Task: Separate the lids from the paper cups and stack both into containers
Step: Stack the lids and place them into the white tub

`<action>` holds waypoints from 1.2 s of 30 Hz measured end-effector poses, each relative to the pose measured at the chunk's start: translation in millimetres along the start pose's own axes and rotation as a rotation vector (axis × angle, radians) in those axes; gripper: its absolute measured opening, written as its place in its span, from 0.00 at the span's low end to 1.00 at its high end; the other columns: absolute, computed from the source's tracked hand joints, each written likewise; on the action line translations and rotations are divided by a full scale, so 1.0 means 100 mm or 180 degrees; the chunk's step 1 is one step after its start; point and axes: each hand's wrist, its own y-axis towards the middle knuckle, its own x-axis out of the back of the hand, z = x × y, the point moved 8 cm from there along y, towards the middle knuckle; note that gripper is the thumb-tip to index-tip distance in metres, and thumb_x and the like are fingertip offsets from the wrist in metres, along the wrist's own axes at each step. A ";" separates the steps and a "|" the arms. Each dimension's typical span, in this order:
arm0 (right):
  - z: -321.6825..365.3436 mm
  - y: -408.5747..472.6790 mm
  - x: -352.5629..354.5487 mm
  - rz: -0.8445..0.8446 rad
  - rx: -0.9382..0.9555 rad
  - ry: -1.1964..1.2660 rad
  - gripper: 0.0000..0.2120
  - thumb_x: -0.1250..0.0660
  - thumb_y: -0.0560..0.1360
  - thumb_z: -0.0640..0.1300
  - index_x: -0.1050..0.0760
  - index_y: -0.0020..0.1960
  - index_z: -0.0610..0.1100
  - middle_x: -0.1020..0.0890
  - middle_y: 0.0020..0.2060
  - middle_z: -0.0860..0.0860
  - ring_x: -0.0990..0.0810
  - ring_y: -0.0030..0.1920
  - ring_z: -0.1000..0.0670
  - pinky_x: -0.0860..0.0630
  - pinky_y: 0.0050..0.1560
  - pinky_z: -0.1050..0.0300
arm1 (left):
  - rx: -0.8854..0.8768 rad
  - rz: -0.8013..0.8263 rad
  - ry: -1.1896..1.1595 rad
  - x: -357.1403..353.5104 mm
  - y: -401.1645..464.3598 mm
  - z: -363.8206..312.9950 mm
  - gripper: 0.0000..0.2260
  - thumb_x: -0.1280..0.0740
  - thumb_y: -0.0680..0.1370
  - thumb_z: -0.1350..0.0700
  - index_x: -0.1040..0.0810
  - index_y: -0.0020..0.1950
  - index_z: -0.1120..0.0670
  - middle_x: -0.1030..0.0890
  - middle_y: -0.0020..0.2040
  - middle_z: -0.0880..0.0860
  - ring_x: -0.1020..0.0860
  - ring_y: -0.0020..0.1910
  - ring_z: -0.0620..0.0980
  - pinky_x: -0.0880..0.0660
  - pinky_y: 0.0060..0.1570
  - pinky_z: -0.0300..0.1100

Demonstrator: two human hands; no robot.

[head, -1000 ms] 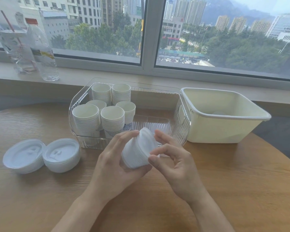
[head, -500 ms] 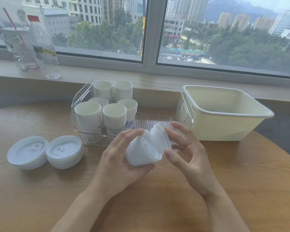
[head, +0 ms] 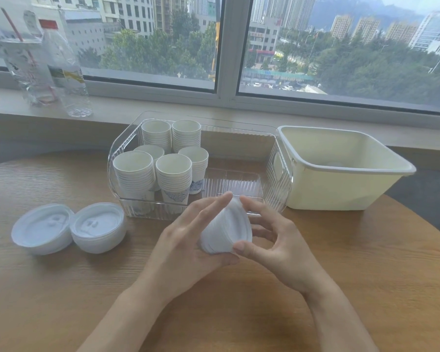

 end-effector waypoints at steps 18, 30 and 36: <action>0.20 -0.04 -0.87 0.0032 -0.0486 0.1435 0.36 0.20 0.69 0.48 0.28 0.73 0.61 0.16 0.63 0.54 0.18 0.66 0.52 0.20 0.66 0.51 | 0.0773 -0.0613 -0.0001 0.64 -0.53 0.04 0.42 0.18 0.69 0.40 0.35 0.78 0.35 0.26 0.73 0.34 0.26 0.72 0.39 0.27 0.68 0.39; 0.20 0.13 -1.41 -0.0117 -0.0219 -0.0172 0.38 0.24 0.71 0.65 0.35 0.77 0.66 0.27 0.71 0.68 0.29 0.72 0.63 0.30 0.76 0.52 | 0.1044 -0.0162 0.2549 1.32 -1.07 0.94 0.32 0.36 0.74 0.33 0.31 0.77 0.41 0.30 0.79 0.52 0.37 0.80 0.61 0.48 0.75 0.64; 0.22 0.29 -1.56 -0.0212 -0.0183 -0.0340 0.40 0.22 0.71 0.63 0.36 0.79 0.63 0.25 0.69 0.67 0.25 0.68 0.64 0.28 0.68 0.63 | 0.1299 -0.0074 0.2531 1.44 -1.11 1.13 0.25 0.41 0.76 0.31 0.24 0.68 0.39 0.25 0.76 0.52 0.29 0.76 0.64 0.38 0.71 0.73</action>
